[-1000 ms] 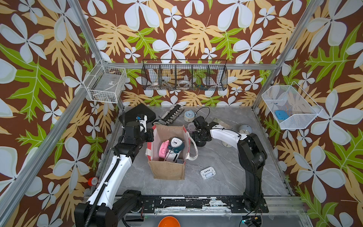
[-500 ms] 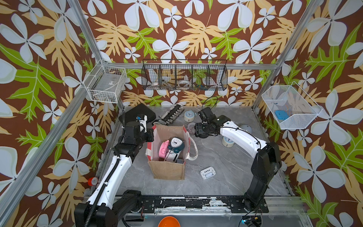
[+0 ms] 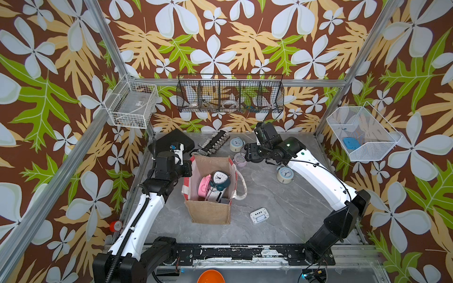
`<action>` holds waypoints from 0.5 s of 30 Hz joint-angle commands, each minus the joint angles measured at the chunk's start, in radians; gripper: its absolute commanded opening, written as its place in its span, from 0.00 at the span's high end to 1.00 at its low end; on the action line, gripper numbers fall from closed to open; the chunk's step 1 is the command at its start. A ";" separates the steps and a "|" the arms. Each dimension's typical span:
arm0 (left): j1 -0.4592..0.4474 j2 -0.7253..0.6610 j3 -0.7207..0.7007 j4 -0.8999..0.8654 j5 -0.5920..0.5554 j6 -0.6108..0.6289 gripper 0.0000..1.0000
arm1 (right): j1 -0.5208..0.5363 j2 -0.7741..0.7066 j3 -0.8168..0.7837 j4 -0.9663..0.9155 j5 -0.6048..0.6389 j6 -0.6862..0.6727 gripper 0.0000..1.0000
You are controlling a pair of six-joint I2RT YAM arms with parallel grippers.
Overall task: Put the alarm clock into the canvas bag
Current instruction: Pick up the alarm from the center of the board.
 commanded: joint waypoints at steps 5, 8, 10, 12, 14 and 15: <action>0.002 0.000 0.008 0.025 0.006 0.004 1.00 | 0.092 0.040 0.149 -0.038 0.040 -0.017 0.29; 0.002 0.005 0.010 0.025 0.014 0.002 1.00 | 0.136 0.077 0.219 -0.056 0.034 -0.027 0.29; 0.002 0.005 0.010 0.026 0.013 0.002 1.00 | 0.165 0.109 0.266 -0.067 0.029 -0.033 0.30; 0.002 0.001 0.010 0.027 0.014 0.003 1.00 | 0.195 0.137 0.304 -0.072 0.027 -0.036 0.30; 0.002 -0.005 0.007 0.032 0.015 0.006 1.00 | 0.232 0.167 0.328 -0.065 0.014 -0.044 0.30; 0.002 -0.006 0.005 0.032 0.012 0.005 1.00 | 0.248 0.180 0.337 -0.064 0.005 -0.046 0.30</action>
